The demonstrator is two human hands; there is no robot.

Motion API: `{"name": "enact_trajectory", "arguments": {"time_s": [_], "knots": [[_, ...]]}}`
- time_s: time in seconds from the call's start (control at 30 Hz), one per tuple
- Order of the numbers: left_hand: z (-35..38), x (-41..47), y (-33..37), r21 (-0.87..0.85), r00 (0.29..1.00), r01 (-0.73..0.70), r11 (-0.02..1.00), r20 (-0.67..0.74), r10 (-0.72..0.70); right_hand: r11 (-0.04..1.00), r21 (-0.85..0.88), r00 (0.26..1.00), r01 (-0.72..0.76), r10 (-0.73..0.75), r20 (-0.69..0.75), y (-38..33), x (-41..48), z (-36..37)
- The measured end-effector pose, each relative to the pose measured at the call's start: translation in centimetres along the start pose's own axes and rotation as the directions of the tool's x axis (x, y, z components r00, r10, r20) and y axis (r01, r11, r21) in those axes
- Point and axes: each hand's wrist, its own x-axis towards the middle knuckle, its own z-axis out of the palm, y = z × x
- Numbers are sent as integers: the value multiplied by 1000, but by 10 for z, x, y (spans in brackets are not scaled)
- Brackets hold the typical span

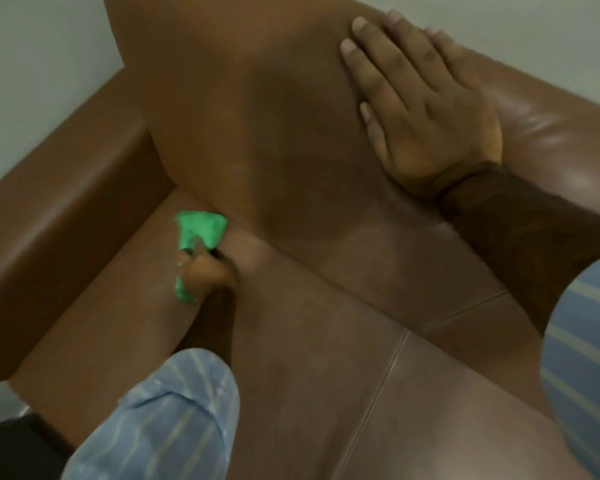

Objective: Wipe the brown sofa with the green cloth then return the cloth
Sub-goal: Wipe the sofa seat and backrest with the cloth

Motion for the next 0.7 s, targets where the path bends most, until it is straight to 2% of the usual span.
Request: {"name": "enact_trajectory", "arguments": {"time_s": [0.07, 0.13, 0.17, 0.2, 0.23, 0.27, 0.3, 0.33, 0.37, 0.4, 0.43, 0.47, 0.5, 0.53, 0.57, 0.6, 0.7], "knots": [[19, -37, 15, 126, 975, -210, 969, 99, 199, 1000, -5, 1000, -4, 4, -19, 1, 0, 0], [32, -66, 8, 250, 908, -409, 878, 203, 366, 1000, -3, 999, -3, 2, -32, 2, 1, 0], [31, -73, -3, 263, 851, -512, 818, 284, 441, 1000, -3, 999, 1, -1, -35, 3, 2, 0], [26, -74, -15, 237, 771, -622, 746, 352, 531, 1000, -6, 999, 1, -1, -35, 3, 3, -1], [16, -67, -27, 201, 661, -739, 644, 404, 633, 1000, -9, 999, -3, 2, -34, 4, 3, -2], [5, -54, -42, 157, 502, -856, 492, 476, 722, 1000, -10, 999, -5, 5, -32, 4, 3, -2], [-5, -33, -52, 95, 340, -931, 352, 574, 745, 1000, -11, 1000, -5, 4, -31, 3, 2, -2], [-12, -8, -60, 61, 222, -970, 235, 617, 756, 1000, -10, 999, -2, 1, -32, 3, 2, -1], [-17, 13, -57, 57, 223, -969, 242, 629, 745, 1000, -9, 999, 0, -1, -34, 3, 2, -1], [-19, 39, -56, 99, 334, -933, 345, 591, 734, 1000, -7, 999, 1, -1, -38, 3, 3, 0], [-20, 59, -56, 139, 500, -849, 509, 521, 692, 1000, -5, 999, -2, 2, -44, 3, 3, 0], [-18, 78, -59, 207, 660, -729, 653, 469, 588, 1000, -6, 999, -6, 6, -51, 3, 3, 1], [-16, 89, -62, 264, 803, -563, 783, 401, 442, 1000, -7, 998, -9, 8, -57, 2, 2, 1], [-16, 90, -65, 291, 907, -367, 883, 322, 271, 1000, -7, 998, -8, 7, -57, 2, 2, 2], [-16, 84, -64, 303, 957, -226, 926, 246, 153, 1000, -5, 998, -3, 3, -56, 1, 2, 3], [-16, 68, -61, 358, 970, -211, 910, 190, 150, 1000, -4, 998, -1, 0, -55, 0, 2, 3], [-9, -14, -46, 376, 925, -376, 847, 205, 320, 1000, -1, 999, -4, 4, -54, -1, 2, 0]]}}
